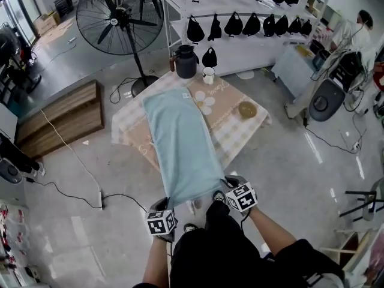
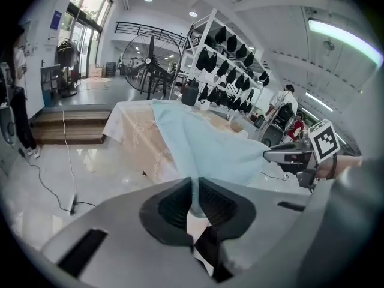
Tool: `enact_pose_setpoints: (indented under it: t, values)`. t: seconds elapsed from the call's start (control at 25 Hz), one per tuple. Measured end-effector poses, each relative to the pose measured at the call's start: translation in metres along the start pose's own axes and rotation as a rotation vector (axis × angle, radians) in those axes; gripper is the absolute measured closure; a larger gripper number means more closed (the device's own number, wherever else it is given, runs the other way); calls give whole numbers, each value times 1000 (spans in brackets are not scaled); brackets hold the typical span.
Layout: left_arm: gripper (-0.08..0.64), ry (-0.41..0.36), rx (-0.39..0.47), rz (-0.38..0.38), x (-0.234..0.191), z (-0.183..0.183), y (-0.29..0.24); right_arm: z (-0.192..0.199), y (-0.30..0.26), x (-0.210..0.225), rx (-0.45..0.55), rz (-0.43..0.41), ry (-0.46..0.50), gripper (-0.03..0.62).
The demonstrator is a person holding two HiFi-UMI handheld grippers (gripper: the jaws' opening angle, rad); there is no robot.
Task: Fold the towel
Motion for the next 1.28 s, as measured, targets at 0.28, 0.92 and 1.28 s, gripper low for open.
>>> enact_pose_setpoints:
  t: [0.28,0.92,1.28]
  values:
    - [522,-18,69,19,-1,-33,-1,-33,5,9,61,39,23,552]
    - [522,14,184,-23,-8,-176,-42,-158,-48,100,219,16,7,552]
    - [522,-15,206,-22,4,-221,-65,-179,-58,142,272,18,-35,552]
Point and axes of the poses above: the fingertips, and each gripper's own axes: y backward along the fingers, x to its right, z out of its underside, the point moved 9 cm from there along y, backward along the fingers, and after that the axes turned 9 degrees about y, right-handed, at the moved point
